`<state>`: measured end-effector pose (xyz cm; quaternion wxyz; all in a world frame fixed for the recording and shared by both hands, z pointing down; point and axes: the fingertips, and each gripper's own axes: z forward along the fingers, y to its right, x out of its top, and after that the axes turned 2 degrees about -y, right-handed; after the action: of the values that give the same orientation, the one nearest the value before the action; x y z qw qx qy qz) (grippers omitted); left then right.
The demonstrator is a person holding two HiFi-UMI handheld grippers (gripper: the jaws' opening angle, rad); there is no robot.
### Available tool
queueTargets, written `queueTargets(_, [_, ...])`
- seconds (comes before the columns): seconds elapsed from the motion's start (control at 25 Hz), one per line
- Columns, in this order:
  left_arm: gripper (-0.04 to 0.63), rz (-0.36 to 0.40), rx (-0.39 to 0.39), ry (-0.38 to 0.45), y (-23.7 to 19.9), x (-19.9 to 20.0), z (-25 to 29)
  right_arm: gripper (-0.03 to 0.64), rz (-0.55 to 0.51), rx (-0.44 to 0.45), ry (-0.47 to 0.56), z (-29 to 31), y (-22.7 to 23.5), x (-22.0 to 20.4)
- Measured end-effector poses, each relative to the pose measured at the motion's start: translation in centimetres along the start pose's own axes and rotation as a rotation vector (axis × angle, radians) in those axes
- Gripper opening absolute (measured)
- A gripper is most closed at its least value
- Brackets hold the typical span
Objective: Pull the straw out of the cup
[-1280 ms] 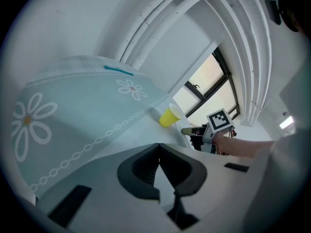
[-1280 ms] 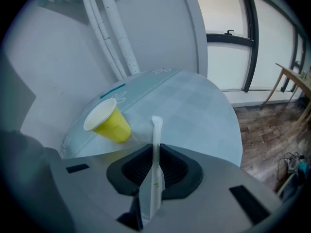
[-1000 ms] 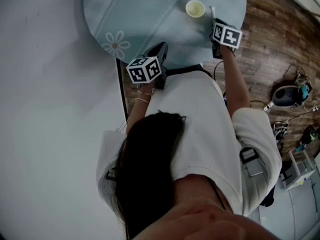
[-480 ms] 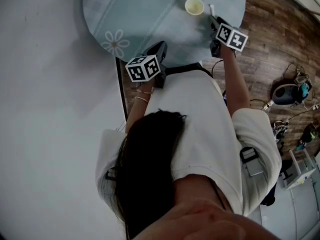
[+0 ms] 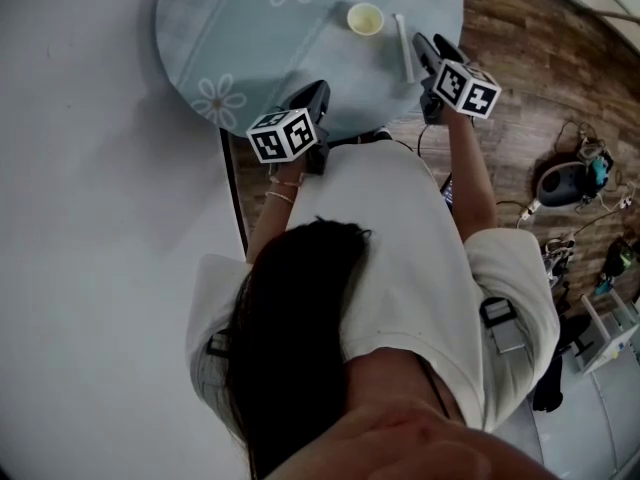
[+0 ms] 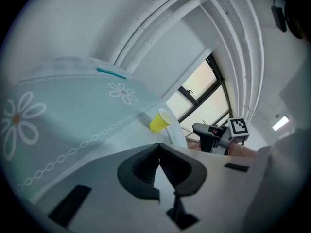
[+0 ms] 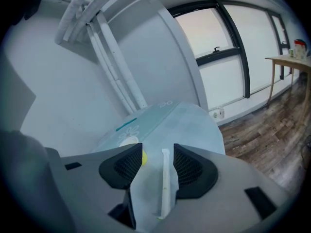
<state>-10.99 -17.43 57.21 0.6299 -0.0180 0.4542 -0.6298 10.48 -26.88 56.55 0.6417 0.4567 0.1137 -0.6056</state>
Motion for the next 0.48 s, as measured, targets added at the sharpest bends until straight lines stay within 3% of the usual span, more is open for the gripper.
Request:
queueTargets(0.2, [0.008,0.055,-0.054,0.03,2.3,0.8,0.6,0.192,-0.043,-0.002,0.063,-3.4,-0.6,1.3])
queueTargets(0.48, [0.008,0.13,-0.066,0.077,4.5,1.7,0.9,0.187,-0.05,-0.024,0.11,-6.8,-1.1,0.7])
